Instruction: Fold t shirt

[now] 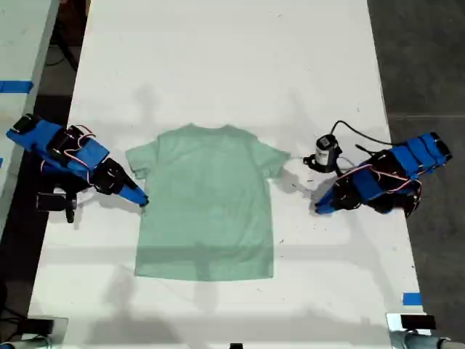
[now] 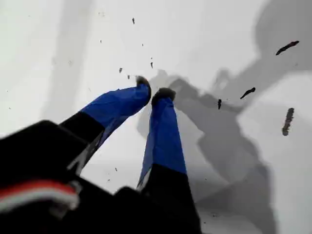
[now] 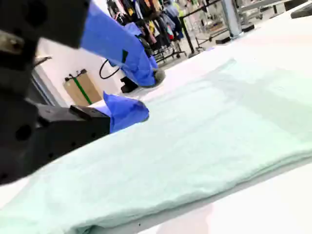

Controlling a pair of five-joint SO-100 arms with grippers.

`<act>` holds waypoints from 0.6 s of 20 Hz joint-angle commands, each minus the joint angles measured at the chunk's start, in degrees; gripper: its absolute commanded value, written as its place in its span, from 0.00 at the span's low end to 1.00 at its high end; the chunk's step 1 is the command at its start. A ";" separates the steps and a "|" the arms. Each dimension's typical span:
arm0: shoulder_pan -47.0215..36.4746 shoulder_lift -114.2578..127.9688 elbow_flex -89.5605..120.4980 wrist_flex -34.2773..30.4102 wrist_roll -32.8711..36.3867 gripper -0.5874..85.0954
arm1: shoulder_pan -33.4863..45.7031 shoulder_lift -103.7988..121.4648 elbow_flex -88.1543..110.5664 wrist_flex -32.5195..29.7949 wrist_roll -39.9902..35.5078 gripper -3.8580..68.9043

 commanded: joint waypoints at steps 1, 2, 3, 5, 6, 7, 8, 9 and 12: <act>-9.93 0.35 2.46 -0.88 -1.85 0.02 | 0.26 0.53 2.64 -1.85 -0.79 0.11; -9.93 0.35 2.46 -0.88 -1.85 0.02 | 0.26 0.53 2.64 -1.85 -0.79 0.11; -9.93 0.35 2.46 -0.88 -1.85 0.02 | 0.26 0.53 2.64 -1.85 -0.79 0.11; -9.93 0.35 2.46 -0.88 -1.85 0.02 | 0.26 0.53 2.64 -1.85 -0.79 0.11; -9.93 0.35 2.46 -0.88 -1.85 0.02 | 0.26 0.53 2.64 -1.85 -0.79 0.11; -9.93 0.35 2.46 -0.88 -1.85 0.02 | 0.26 0.53 2.64 -1.85 -0.79 0.11; -9.93 0.35 2.46 -0.88 -1.85 0.02 | 0.26 0.53 2.64 -1.85 -0.79 0.11; -9.93 0.35 2.46 -0.88 -1.85 0.02 | 0.35 0.53 2.64 -1.85 -0.79 0.11; -11.95 0.35 2.46 -0.88 -1.85 0.02 | 5.71 0.53 2.64 -1.85 -0.79 0.11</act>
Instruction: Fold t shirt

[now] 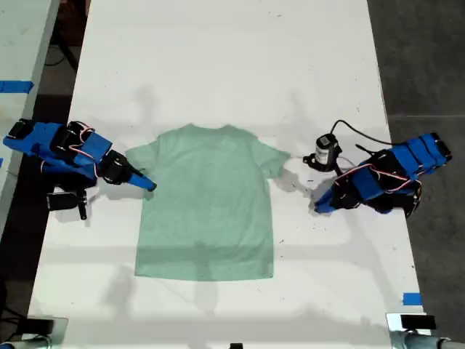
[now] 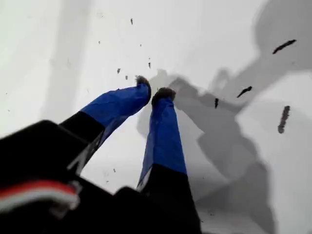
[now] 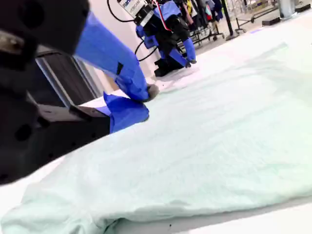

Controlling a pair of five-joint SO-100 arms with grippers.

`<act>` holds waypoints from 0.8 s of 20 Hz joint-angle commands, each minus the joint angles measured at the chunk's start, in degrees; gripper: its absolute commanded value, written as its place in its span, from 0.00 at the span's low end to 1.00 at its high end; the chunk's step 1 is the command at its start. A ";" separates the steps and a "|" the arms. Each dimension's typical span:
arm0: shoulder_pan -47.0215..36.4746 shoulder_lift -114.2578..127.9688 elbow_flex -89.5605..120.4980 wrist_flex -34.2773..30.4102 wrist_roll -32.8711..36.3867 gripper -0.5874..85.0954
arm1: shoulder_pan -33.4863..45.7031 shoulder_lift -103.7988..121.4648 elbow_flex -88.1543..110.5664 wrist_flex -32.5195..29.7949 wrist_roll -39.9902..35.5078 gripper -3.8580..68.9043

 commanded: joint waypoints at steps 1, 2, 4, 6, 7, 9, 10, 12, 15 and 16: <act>-4.75 0.35 2.46 -0.88 -0.79 0.02 | 7.29 0.53 2.64 -1.85 -0.09 0.11; -8.35 0.35 2.46 -0.88 -1.23 0.02 | 11.25 0.53 2.64 -1.85 6.59 0.11; -11.78 0.35 2.46 -0.88 -14.68 0.04 | 15.03 0.62 2.64 -1.85 33.22 0.13; -13.01 0.35 2.46 -0.88 -13.36 0.04 | 14.50 0.62 2.64 -1.85 45.00 0.14; -13.36 0.35 2.46 -0.88 -11.43 0.04 | 15.47 0.62 2.64 -2.55 42.10 0.30; -13.45 0.35 2.46 -0.88 -9.14 0.04 | 19.86 0.70 -0.70 -7.91 35.86 0.28; -13.80 0.35 2.46 -0.88 -9.67 0.04 | 23.91 0.44 -0.53 -18.11 30.23 0.14; -13.80 0.44 2.46 -0.97 -18.46 0.05 | 30.23 -15.47 -9.76 -20.21 29.97 0.04; -4.57 0.53 2.37 -0.97 -33.49 0.21 | 36.47 -47.11 -29.09 -23.64 27.33 0.05; -3.34 0.53 2.37 -0.97 -33.22 0.22 | 39.11 -52.56 -31.82 -25.14 26.89 0.05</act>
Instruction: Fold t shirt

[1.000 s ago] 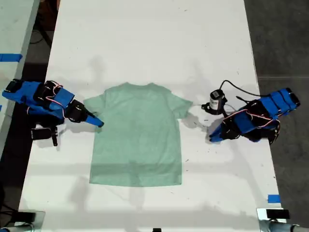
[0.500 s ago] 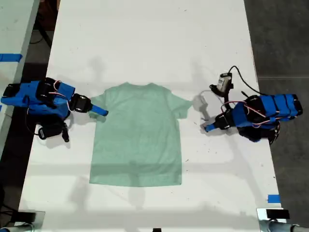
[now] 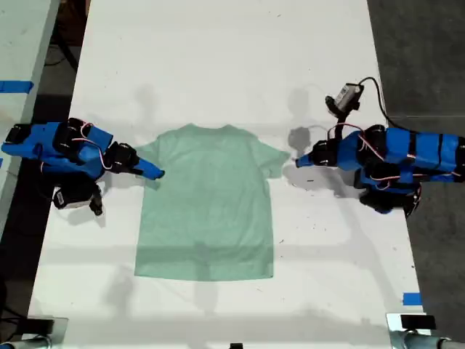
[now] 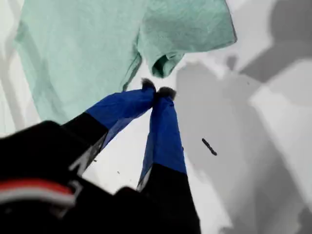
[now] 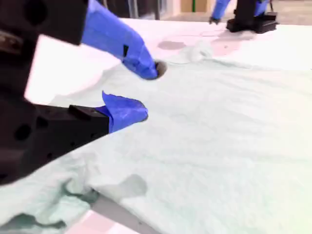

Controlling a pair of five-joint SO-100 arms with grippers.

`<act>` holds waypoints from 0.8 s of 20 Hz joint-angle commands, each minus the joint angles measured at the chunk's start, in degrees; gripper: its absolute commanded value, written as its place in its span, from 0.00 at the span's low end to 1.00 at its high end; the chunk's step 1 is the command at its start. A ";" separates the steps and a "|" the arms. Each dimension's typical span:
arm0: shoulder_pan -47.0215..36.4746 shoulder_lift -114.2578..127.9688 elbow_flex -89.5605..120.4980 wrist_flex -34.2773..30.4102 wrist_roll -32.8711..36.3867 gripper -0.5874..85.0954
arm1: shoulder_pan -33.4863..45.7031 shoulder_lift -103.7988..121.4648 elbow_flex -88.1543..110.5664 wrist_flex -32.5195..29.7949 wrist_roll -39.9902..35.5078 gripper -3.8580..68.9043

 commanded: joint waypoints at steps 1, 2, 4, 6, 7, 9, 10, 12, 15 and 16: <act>3.78 0.53 2.37 -0.97 -3.25 0.22 | 6.77 -18.72 -11.25 -6.68 -2.90 0.05; 4.22 0.62 2.37 -1.58 -4.57 0.26 | 8.79 -21.45 -11.60 -8.17 -3.16 0.06; 5.10 0.62 2.37 -1.93 -7.47 0.26 | 10.63 -26.02 -10.20 -13.89 -3.78 0.32; 5.10 0.62 2.37 -1.14 -8.00 0.26 | 10.81 -31.82 -10.63 -17.75 -3.78 0.49; 5.27 0.62 2.37 -1.14 -8.17 0.26 | 10.63 -34.63 -10.81 -20.21 -3.96 0.56; 5.71 0.62 2.37 -1.05 -8.17 0.25 | 10.02 -41.66 -13.45 -23.29 -3.87 0.60; 5.80 0.62 2.37 -1.05 -8.17 0.25 | 9.23 -45.09 -14.94 -24.87 -3.52 0.55; 6.15 0.62 2.37 -1.05 -8.26 0.24 | 7.47 -51.24 -17.14 -27.69 -0.62 0.20; 7.65 0.62 2.37 -1.05 -10.37 0.22 | 8.79 -51.68 -18.11 -25.22 0.62 0.05; 8.35 0.62 2.37 -1.05 -10.90 0.21 | 10.46 -47.99 -18.11 -22.06 -0.44 0.05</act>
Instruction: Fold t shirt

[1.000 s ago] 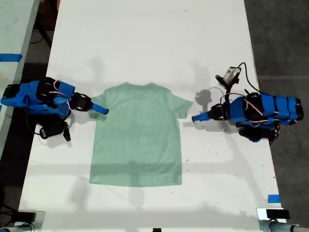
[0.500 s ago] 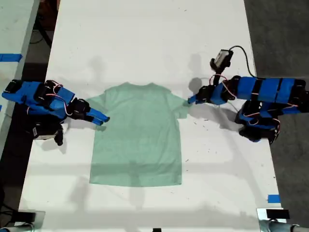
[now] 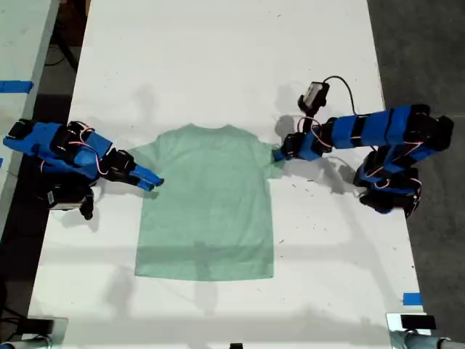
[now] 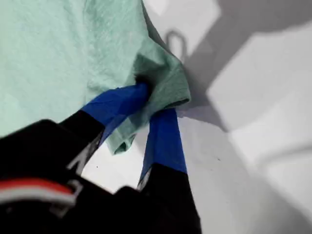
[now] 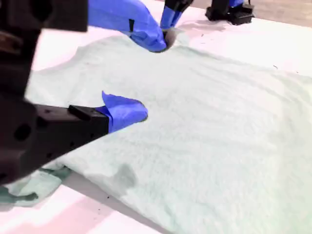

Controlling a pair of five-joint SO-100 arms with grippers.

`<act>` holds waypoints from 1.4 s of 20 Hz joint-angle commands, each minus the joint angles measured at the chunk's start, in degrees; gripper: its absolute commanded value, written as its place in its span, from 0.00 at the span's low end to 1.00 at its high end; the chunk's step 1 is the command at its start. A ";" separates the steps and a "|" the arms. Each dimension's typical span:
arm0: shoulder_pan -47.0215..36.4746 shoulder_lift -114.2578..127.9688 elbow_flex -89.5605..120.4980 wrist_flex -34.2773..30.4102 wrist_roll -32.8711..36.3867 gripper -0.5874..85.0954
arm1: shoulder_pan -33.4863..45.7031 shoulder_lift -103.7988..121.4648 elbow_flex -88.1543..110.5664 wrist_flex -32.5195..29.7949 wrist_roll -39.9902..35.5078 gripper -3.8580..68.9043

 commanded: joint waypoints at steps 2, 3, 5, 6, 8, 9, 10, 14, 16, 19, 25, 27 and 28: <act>2.20 0.62 2.37 -0.26 -2.20 0.20 | 6.24 15.21 -2.29 13.10 -1.85 0.05; 2.37 0.62 2.37 -0.26 -2.29 0.19 | 8.17 21.88 -2.02 17.40 -2.20 0.05; 2.02 0.62 2.37 -0.26 -2.37 0.20 | 10.72 31.55 -3.25 24.17 -2.99 0.05; 1.49 0.62 2.37 -0.26 -2.29 0.20 | 10.90 32.52 -5.54 25.49 -3.96 0.05; 0.70 0.62 2.37 -0.26 -2.02 0.20 | 7.12 26.89 -13.01 25.22 -4.92 0.05; 0.35 0.62 2.37 -0.26 -2.02 0.20 | 4.04 21.80 -17.67 23.47 -5.19 0.05; 0.26 0.62 2.37 -0.26 -2.02 0.20 | 0.88 15.82 -23.12 21.62 -5.45 0.05; 1.58 0.62 2.37 -0.26 -2.81 0.19 | -9.49 -13.89 -54.40 20.57 -7.91 0.05; 2.20 0.62 2.37 -0.26 -3.43 0.19 | -13.27 -30.59 -74.88 24.96 -9.58 0.05; 2.72 0.62 2.37 -0.35 -4.48 0.23 | -15.38 -40.08 -84.29 27.60 -9.67 0.29; 1.32 0.70 2.37 -0.88 -4.13 0.01 | -9.76 -9.32 -65.30 40.69 -9.49 0.43; 0.26 0.70 2.37 -0.44 -4.48 0.02 | -7.82 6.15 -50.10 40.17 -8.26 0.41; -0.97 0.70 2.37 -0.44 -4.48 0.08 | -7.12 14.94 -40.69 39.64 -7.21 0.34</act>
